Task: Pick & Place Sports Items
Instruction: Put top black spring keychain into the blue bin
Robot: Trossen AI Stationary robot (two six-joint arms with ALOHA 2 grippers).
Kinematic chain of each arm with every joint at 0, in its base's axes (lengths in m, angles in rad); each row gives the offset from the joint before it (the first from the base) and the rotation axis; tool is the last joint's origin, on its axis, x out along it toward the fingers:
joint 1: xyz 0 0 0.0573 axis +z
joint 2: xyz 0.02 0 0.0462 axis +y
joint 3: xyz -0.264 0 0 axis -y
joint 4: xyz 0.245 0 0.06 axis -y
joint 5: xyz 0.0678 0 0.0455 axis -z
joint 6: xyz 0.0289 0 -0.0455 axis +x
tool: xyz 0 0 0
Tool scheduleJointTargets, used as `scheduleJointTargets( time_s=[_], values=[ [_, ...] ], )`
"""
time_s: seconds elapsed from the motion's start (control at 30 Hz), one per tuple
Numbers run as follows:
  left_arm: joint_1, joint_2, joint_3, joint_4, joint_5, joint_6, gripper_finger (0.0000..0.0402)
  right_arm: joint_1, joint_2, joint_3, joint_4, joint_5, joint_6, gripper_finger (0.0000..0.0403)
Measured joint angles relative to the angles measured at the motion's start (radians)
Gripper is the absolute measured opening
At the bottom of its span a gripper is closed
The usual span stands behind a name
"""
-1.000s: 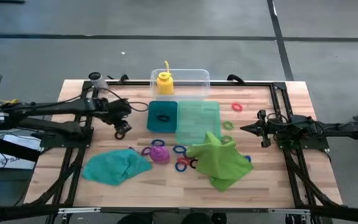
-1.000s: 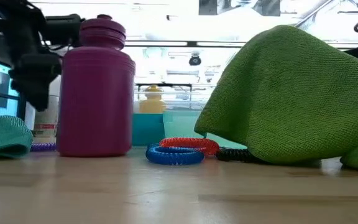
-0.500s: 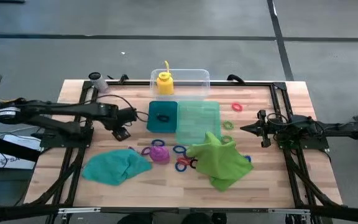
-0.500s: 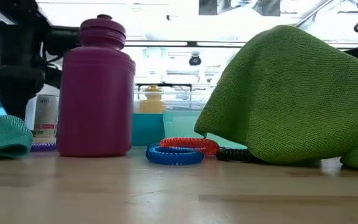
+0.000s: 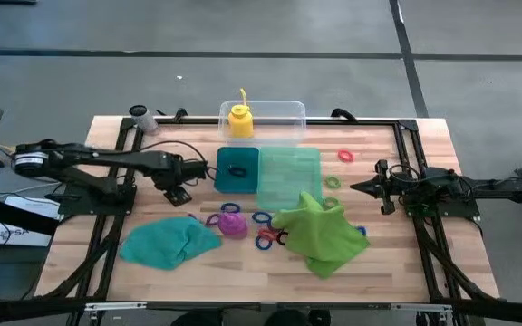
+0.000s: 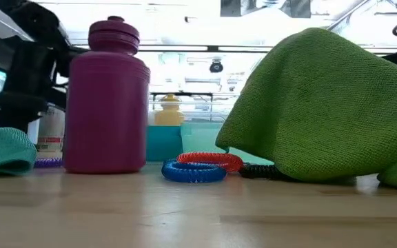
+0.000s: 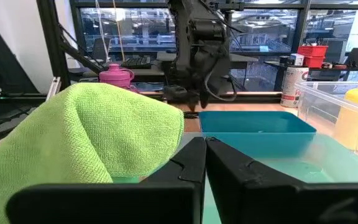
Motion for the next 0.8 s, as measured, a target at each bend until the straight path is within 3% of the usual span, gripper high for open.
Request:
scheduleJointTargets(
  time_s=[0.5, 0.63, 0.8],
  values=[
    [0.078, 0.119, 0.003, 0.067, 0.079, 0.111, 0.0155, 0.0, 0.0, 0.0, 0.0, 0.0, 0.0, 0.0],
    [0.082, 0.125, 0.003, 0.067, 0.075, 0.112, 0.0118, 0.0, 0.0, 0.0, 0.0, 0.0, 0.0, 0.0],
    [0.082, 0.126, 0.002, 0.07, 0.07, 0.108, 0.0042, 0.0, 0.0, 0.0, 0.0, 0.0, 0.0, 0.0]
  ],
)
